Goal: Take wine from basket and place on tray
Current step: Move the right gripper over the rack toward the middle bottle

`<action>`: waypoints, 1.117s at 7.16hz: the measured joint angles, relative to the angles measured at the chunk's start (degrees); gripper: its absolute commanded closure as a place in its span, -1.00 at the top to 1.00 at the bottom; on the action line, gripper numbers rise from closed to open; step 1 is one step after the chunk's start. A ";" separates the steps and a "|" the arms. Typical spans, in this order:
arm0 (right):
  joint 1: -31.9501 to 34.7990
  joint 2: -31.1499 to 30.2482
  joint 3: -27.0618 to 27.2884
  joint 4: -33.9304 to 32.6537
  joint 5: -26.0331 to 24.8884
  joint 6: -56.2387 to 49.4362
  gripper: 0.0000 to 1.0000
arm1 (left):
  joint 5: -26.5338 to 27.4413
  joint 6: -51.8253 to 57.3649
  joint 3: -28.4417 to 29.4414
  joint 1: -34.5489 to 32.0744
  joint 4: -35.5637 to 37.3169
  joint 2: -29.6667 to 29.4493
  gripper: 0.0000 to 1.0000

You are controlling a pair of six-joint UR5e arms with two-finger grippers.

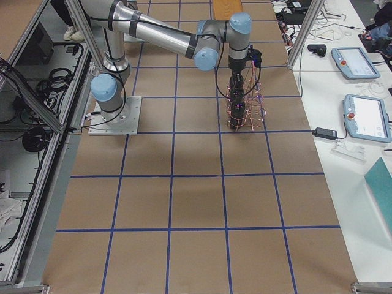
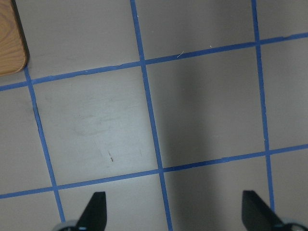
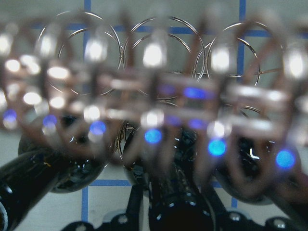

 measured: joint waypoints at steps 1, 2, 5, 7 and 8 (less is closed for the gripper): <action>0.00 0.05 -0.48 0.50 -0.10 0.00 -0.02 | 0.00 0.00 -0.01 0.00 0.00 0.00 1.00; 0.00 0.12 -0.96 0.91 -0.08 0.00 -0.05 | 0.00 0.00 -0.02 0.00 0.00 0.00 1.00; 0.00 0.23 -1.33 1.18 0.31 0.02 -0.05 | 0.00 0.00 -0.03 0.00 0.00 0.00 1.00; 0.00 0.29 -1.35 1.20 0.56 0.19 -0.49 | 0.02 0.00 -0.02 0.00 0.00 0.00 1.00; 0.01 0.30 -1.35 1.44 0.63 0.20 -0.77 | 0.03 -0.02 -0.09 0.00 0.00 0.00 1.00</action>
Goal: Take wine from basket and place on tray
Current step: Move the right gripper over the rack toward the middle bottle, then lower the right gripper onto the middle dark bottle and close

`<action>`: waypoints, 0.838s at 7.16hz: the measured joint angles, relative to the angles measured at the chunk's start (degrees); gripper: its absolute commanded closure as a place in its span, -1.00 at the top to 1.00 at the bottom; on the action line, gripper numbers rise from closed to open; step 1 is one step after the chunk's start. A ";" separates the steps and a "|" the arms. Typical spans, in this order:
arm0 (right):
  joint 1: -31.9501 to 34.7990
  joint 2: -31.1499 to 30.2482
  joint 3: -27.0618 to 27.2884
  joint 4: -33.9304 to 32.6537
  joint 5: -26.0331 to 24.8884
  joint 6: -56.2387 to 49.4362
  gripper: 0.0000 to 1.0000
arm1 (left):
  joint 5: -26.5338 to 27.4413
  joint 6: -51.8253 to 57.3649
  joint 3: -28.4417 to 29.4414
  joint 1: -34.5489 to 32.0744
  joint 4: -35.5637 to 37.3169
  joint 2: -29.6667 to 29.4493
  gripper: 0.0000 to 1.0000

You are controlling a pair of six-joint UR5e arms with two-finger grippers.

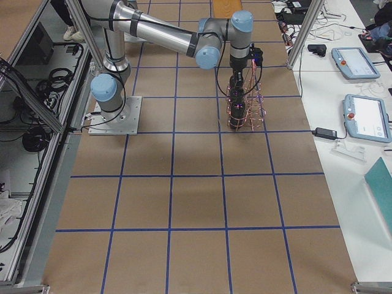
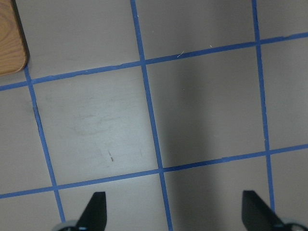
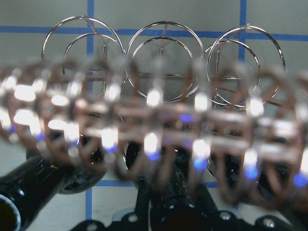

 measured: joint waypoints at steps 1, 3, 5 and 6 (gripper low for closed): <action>0.02 0.00 -0.04 0.42 0.03 -0.11 -1.00 | -0.01 -0.02 -0.06 0.00 0.00 0.00 1.00; 0.01 0.00 -0.20 1.33 0.07 -0.54 -1.00 | -0.03 0.01 -0.11 0.00 0.00 0.00 1.00; 0.00 -0.02 -0.76 1.87 0.12 -1.46 -1.00 | -0.04 0.02 -0.11 0.00 0.00 0.00 1.00; 0.04 0.10 -2.14 2.28 0.13 -2.75 -1.00 | -0.03 0.02 -0.12 0.00 0.00 0.00 1.00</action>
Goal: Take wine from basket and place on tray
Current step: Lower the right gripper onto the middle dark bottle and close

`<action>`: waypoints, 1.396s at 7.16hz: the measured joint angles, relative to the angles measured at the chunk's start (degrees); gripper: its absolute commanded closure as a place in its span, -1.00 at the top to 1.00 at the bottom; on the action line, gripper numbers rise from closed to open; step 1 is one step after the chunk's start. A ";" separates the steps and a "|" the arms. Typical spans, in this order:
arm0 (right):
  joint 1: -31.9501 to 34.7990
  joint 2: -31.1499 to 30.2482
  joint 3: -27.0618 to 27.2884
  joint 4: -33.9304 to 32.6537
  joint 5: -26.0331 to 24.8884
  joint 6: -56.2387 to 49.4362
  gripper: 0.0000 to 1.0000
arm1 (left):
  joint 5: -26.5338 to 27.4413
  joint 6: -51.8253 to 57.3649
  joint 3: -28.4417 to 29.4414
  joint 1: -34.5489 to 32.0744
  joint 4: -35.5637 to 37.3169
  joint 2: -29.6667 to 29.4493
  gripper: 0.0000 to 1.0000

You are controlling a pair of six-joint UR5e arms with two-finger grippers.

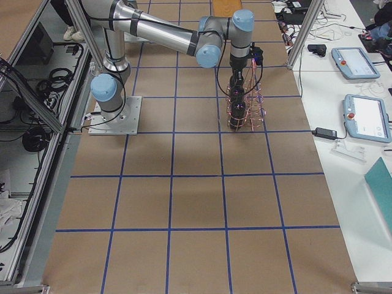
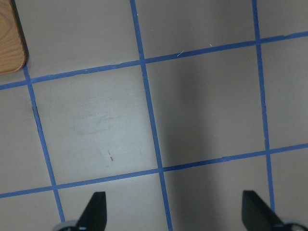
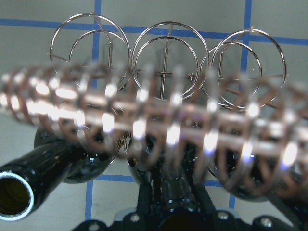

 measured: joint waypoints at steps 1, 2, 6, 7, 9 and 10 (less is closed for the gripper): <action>0.03 0.29 -1.80 0.90 0.01 -1.28 -1.00 | 0.00 0.00 0.00 0.00 0.00 0.00 1.00; 0.06 0.51 -3.48 1.92 0.00 -1.92 -1.00 | 0.00 0.00 0.00 0.00 0.00 0.00 1.00; 0.28 -0.65 -7.97 9.62 0.02 -2.44 -1.00 | 0.00 0.00 0.00 0.00 0.00 0.01 1.00; 0.30 -0.31 -8.27 10.05 0.06 -2.68 -1.00 | 0.00 0.00 0.00 0.00 0.00 0.00 1.00; 0.30 0.29 -8.42 9.91 0.04 -3.12 -1.00 | 0.00 0.00 -0.04 0.00 0.00 0.03 1.00; 0.30 0.80 -8.48 9.63 0.05 -3.61 -1.00 | 0.00 0.00 -0.03 0.00 0.00 0.02 1.00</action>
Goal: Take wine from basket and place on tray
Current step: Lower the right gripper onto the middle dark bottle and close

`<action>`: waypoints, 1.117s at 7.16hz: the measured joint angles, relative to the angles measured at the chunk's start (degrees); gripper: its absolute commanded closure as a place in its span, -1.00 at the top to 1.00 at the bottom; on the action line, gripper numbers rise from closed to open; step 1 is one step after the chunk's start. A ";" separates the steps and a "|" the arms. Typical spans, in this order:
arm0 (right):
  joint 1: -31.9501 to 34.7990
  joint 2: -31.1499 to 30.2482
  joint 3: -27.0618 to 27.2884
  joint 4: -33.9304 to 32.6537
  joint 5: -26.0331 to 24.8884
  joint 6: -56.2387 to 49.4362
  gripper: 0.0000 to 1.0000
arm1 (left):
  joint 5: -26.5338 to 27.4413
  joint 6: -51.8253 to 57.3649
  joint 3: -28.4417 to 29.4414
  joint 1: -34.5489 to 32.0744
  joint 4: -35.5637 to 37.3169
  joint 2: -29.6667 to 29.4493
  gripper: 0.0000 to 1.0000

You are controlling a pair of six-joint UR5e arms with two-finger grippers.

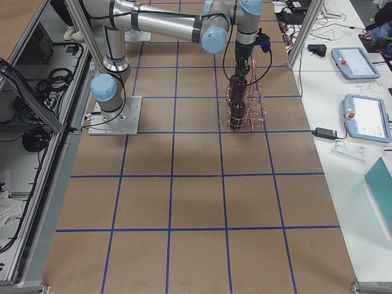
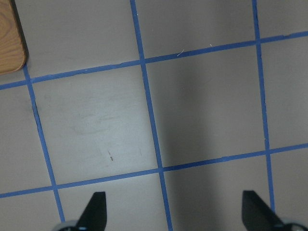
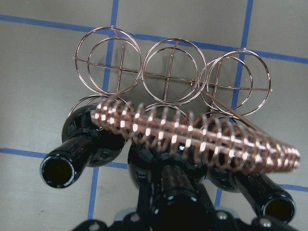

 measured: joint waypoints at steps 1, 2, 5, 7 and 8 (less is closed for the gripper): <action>0.00 0.34 -0.08 -0.17 -0.01 -0.32 -1.00 | 0.00 0.00 0.00 0.00 0.00 0.00 1.00; 0.00 0.46 -0.14 -0.34 0.00 -0.46 -1.00 | 0.00 0.00 -0.02 0.00 0.00 -0.02 1.00; 0.00 -0.52 -0.27 -0.25 -0.07 -0.54 -1.00 | 0.00 0.00 -0.06 0.00 0.00 -0.02 1.00; 0.02 -1.98 -0.28 0.75 -0.12 -0.51 -1.00 | 0.00 0.00 -0.06 0.00 0.00 -0.02 1.00; 0.06 -2.52 -0.28 1.31 -0.13 -0.53 -1.00 | 0.00 0.00 -0.06 0.00 0.00 -0.02 1.00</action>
